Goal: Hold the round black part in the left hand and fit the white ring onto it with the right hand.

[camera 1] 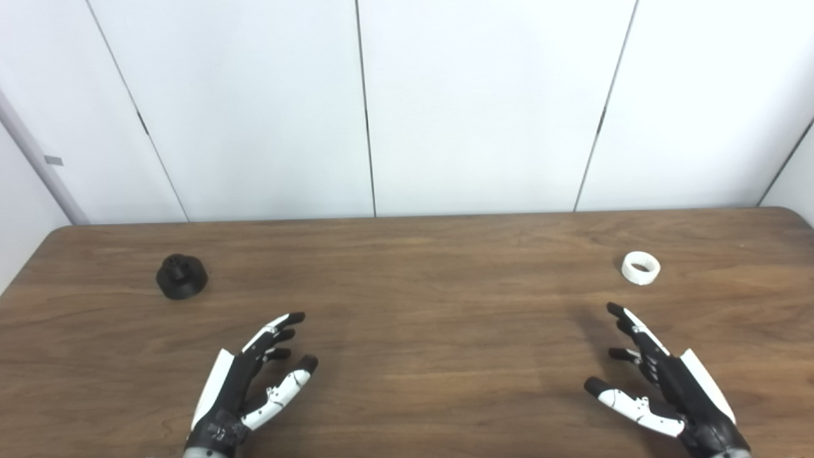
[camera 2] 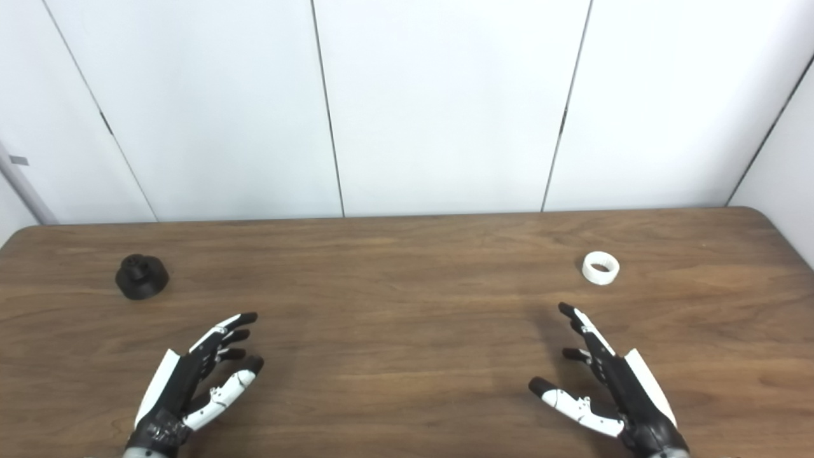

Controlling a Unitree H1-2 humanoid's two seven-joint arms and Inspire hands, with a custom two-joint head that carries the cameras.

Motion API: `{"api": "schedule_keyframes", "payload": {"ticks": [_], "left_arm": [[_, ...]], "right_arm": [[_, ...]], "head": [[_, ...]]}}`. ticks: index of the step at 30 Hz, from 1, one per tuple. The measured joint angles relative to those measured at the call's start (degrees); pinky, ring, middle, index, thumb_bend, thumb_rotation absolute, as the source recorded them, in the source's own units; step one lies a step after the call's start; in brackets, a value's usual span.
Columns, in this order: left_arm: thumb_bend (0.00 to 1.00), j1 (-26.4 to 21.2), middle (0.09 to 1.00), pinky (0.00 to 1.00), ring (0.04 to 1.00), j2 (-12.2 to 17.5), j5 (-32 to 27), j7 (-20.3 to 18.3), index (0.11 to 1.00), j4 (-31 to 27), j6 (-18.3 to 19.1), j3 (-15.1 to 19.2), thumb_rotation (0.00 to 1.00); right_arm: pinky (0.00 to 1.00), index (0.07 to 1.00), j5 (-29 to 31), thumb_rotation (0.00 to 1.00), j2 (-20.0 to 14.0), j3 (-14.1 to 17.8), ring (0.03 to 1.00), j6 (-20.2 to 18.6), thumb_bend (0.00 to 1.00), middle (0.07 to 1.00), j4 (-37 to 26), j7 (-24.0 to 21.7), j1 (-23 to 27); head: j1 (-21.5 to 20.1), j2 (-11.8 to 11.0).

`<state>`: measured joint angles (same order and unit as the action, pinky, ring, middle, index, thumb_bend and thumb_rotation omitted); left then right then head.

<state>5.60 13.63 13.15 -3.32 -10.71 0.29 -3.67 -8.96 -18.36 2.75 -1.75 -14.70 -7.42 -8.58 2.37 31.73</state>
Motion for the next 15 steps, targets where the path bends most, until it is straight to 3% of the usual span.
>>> {"api": "schedule_keyframes", "payload": {"ticks": [9,15], "left_arm": [[0.59,0.18,0.931,0.76,0.876,-0.57,-1.03,0.76,0.858,0.42,-1.66,0.89,0.54],[0.63,1.82,0.898,0.75,0.865,-2.40,0.06,2.36,0.807,-2.94,-1.14,3.71,0.44]], "right_arm": [[0.90,0.950,-0.27,0.41,0.09,-0.08,0.977,0.09,0.47,0.992,0.12,0.02,0.02],[0.91,0.951,-0.06,0.38,0.06,-0.14,0.985,1.19,0.45,0.999,1.54,0.01,0.81]], "head": [[0.79,-0.79],[3.51,-1.84]]}}
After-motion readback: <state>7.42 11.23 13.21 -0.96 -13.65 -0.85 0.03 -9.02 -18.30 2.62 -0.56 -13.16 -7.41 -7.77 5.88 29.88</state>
